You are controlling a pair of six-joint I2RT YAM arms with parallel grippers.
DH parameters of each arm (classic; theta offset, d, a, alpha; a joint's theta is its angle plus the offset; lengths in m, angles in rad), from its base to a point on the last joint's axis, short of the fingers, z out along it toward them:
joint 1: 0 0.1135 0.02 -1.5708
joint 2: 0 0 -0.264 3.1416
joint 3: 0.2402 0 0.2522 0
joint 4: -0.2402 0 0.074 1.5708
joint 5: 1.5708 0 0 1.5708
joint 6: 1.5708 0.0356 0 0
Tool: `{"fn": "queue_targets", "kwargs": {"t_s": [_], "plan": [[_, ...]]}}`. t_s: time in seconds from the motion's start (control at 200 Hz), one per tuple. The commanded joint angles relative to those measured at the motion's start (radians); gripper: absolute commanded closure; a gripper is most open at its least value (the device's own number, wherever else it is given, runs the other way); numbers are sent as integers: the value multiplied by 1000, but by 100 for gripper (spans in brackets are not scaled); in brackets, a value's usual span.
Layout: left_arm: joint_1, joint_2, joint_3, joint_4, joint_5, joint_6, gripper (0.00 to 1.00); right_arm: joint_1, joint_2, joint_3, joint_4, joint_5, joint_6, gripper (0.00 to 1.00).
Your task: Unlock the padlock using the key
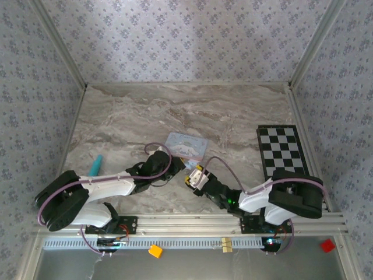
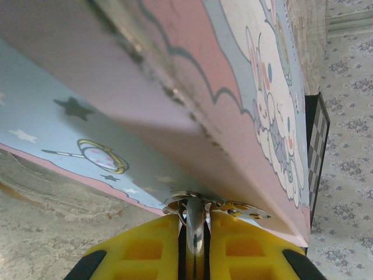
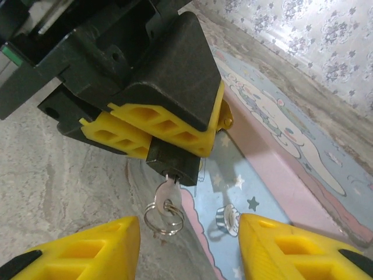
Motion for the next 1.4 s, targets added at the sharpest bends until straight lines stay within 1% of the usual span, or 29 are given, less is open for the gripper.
{"fn": "queue_targets", "kwargs": {"t_s": [0.0,0.095,0.2,0.295,0.39,0.47,0.805,1.394], "plan": [[4,-22,-3,41,17,13,100,15,42,37,98,71,-63,52],[5,-21,-5,47,19,13,100,17,82,46,130,70,-74,57],[4,-17,-8,54,19,13,100,24,127,63,144,61,-87,60],[5,-16,-10,60,19,12,100,37,170,73,176,95,-103,63],[5,-16,-17,68,17,6,100,38,207,64,237,117,-114,64],[4,-17,-20,70,18,5,100,38,227,63,249,128,-116,66],[5,-15,-22,78,16,6,100,45,242,77,240,134,-112,74],[4,-9,-19,91,23,4,100,45,266,105,211,182,-86,81]]}}
